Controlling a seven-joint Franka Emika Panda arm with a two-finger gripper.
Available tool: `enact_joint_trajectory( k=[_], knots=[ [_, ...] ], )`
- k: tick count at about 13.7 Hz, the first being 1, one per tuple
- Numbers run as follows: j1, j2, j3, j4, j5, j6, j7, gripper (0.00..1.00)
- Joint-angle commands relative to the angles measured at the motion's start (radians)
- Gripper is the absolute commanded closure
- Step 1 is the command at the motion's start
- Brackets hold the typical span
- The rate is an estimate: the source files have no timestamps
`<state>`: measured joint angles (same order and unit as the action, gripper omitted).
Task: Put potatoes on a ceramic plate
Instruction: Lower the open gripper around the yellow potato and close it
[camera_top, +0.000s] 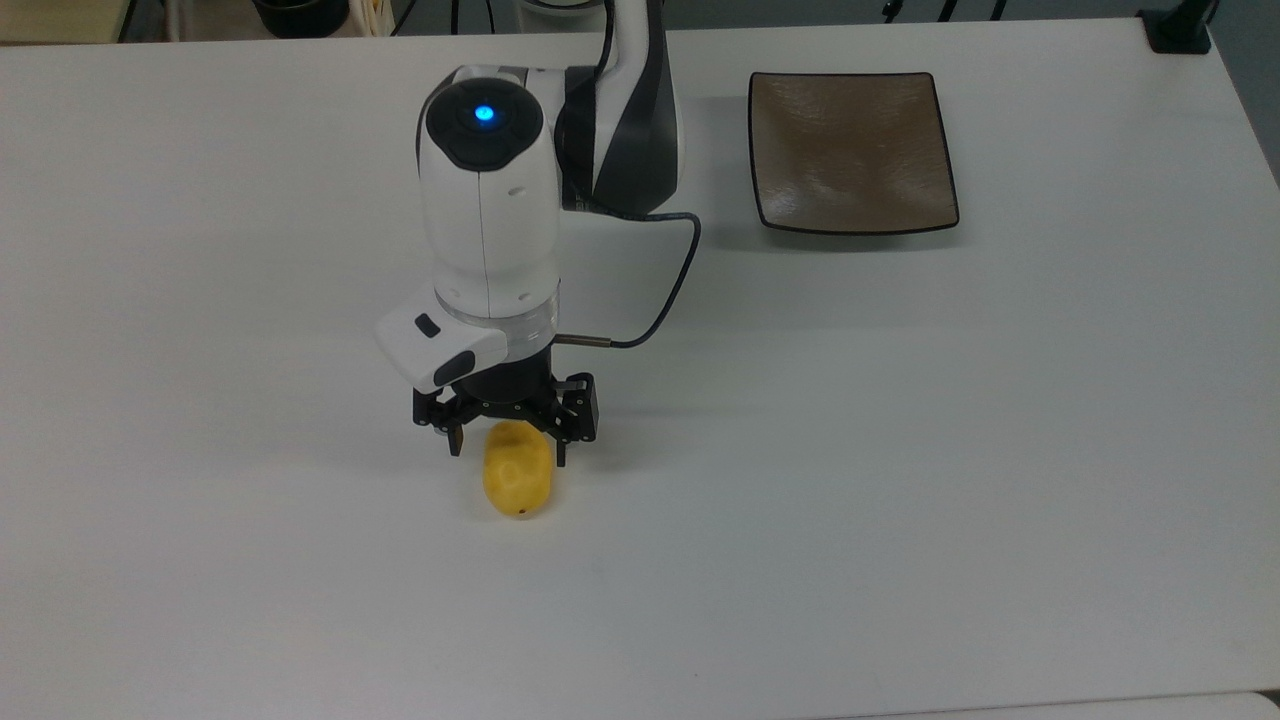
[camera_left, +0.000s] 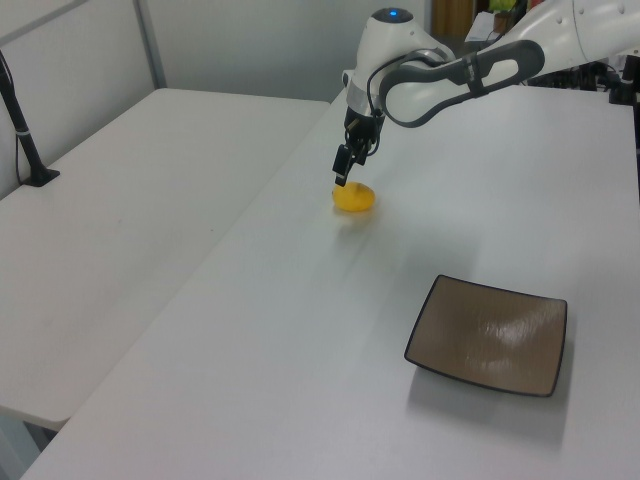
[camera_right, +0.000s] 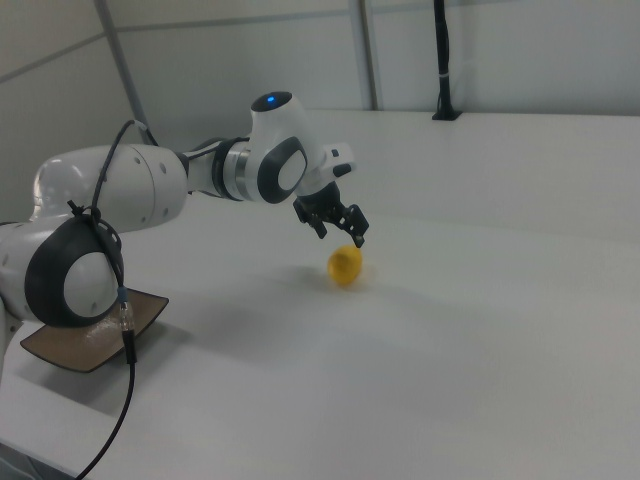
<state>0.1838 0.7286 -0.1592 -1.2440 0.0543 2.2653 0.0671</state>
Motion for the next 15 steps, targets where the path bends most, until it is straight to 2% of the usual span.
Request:
enact_joint_trajectory(
  k=[1,6,9,10,11,13,14,15],
  knots=[
    [-0.007,0.025,0.006,0.009,-0.028,0.020,0.014,0.00],
    [-0.007,0.046,0.014,-0.011,-0.074,0.066,0.017,0.00],
    [-0.007,0.058,0.018,-0.020,-0.076,0.074,0.030,0.01],
    [-0.007,0.060,0.018,-0.020,-0.074,0.074,0.030,0.08],
    [-0.007,0.061,0.018,-0.020,-0.076,0.076,0.030,0.10],
    [-0.007,0.061,0.020,-0.022,-0.076,0.076,0.028,0.24],
    [-0.007,0.061,0.026,-0.022,-0.076,0.074,0.030,0.39],
    [-0.009,0.061,0.027,-0.022,-0.077,0.076,0.030,0.48]
  ],
)
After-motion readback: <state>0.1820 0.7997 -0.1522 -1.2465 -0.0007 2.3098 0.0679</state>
